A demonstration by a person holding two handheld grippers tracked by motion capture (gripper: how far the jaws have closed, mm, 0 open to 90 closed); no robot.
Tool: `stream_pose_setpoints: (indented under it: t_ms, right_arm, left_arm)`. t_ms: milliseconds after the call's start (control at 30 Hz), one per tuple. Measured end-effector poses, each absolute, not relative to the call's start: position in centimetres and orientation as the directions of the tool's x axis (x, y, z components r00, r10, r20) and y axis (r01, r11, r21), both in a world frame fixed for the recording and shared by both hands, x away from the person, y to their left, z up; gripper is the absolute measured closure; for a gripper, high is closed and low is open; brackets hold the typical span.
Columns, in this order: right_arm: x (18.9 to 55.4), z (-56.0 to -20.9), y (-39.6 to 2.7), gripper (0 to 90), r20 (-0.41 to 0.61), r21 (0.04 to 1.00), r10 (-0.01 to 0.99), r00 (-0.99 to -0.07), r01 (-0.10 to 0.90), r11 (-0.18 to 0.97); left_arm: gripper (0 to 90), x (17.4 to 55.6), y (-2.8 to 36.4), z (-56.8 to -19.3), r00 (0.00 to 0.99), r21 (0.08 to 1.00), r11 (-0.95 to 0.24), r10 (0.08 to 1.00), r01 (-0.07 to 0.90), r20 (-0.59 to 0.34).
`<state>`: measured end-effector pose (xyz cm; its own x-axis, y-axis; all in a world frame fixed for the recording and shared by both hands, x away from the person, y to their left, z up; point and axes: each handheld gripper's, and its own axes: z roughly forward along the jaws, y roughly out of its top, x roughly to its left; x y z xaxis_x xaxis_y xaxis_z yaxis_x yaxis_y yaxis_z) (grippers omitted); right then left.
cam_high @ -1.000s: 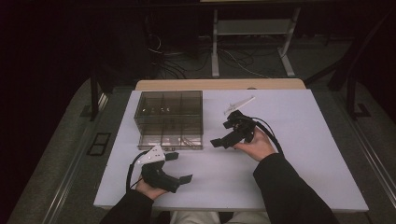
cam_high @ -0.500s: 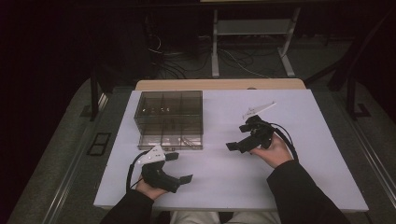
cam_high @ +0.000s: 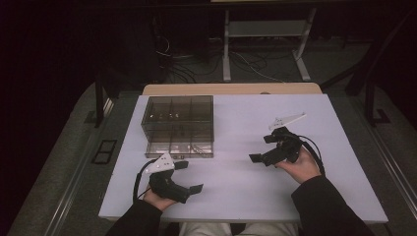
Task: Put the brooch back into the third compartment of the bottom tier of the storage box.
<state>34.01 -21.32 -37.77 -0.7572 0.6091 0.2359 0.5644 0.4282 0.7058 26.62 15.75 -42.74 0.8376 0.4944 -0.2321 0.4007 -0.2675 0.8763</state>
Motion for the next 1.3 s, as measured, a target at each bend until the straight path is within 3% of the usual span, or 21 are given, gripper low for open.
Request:
stream_pose_setpoints:
  t_ms: [1300]
  right_arm:
    - [26.8,-41.7,-29.0,0.2,0.248,0.752,0.716,-0.652,0.596,0.282]
  left_arm:
    - [0.0,26.9,15.7,-42.8,0.838,0.869,-0.283,0.495,0.405,-0.229]
